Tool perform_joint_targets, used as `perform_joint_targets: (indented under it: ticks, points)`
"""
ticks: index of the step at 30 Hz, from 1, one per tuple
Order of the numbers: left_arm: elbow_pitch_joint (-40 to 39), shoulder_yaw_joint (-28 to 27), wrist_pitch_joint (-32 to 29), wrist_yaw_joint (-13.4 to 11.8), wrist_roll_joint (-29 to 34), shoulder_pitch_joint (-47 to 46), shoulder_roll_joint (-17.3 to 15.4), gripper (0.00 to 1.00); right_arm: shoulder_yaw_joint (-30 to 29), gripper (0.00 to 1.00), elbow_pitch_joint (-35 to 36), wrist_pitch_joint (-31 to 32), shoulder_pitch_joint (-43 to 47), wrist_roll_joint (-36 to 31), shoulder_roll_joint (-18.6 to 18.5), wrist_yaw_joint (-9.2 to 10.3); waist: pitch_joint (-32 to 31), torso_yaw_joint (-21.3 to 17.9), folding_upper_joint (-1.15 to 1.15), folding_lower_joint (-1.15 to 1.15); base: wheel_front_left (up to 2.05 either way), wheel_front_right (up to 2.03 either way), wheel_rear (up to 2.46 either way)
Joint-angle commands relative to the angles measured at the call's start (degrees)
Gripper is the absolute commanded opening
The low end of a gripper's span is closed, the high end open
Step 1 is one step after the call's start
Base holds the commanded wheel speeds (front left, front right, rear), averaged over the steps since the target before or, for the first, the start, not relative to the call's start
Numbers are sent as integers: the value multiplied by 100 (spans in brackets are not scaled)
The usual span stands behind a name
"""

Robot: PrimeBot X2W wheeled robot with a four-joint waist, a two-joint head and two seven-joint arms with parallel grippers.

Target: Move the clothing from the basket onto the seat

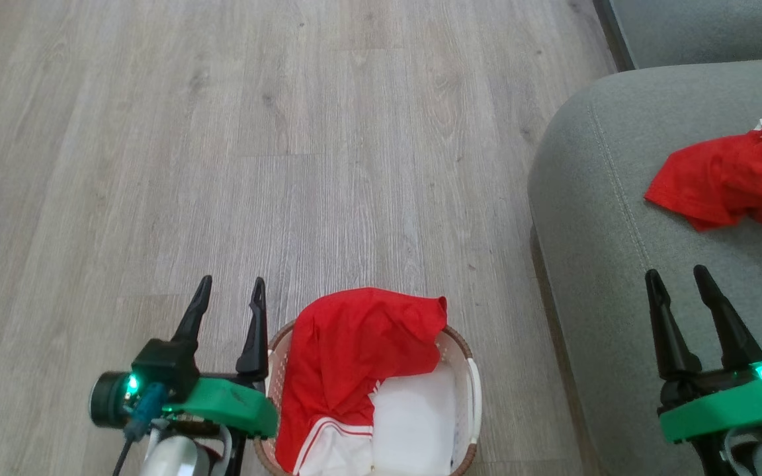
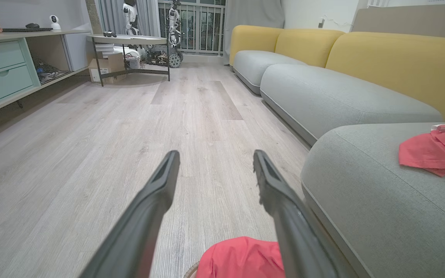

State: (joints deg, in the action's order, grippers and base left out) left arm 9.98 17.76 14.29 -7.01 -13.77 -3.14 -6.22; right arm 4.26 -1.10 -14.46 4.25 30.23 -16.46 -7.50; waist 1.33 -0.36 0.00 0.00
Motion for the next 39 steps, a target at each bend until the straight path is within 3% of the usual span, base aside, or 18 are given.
perform_joint_targets:
  ticks: [1, 12, 21, 39]
  points:
    - [-141, -227, 71, 10, 56, -149, 20, 100, 108, 100, 218, -53, -184, -19, -113, 1, 2, -3, 0, 0, 0, 0, 0]
    - [-36, -294, 71, 94, 247, -184, 158, 100, 87, 100, 264, -53, -279, 46, -138, 1, 166, -76, 0, 0, 0, 0, 0]
    - [316, -121, 71, 29, 346, -542, 279, 100, 66, 100, 378, -53, -593, 298, -405, 1, 714, -285, 0, 0, 0, 0, 0]
    - [2407, 502, 71, -217, -426, -1880, 333, 100, 166, 100, 623, -53, -1558, 785, -1013, 1, 2164, -996, 0, 0, 0, 0, 0]
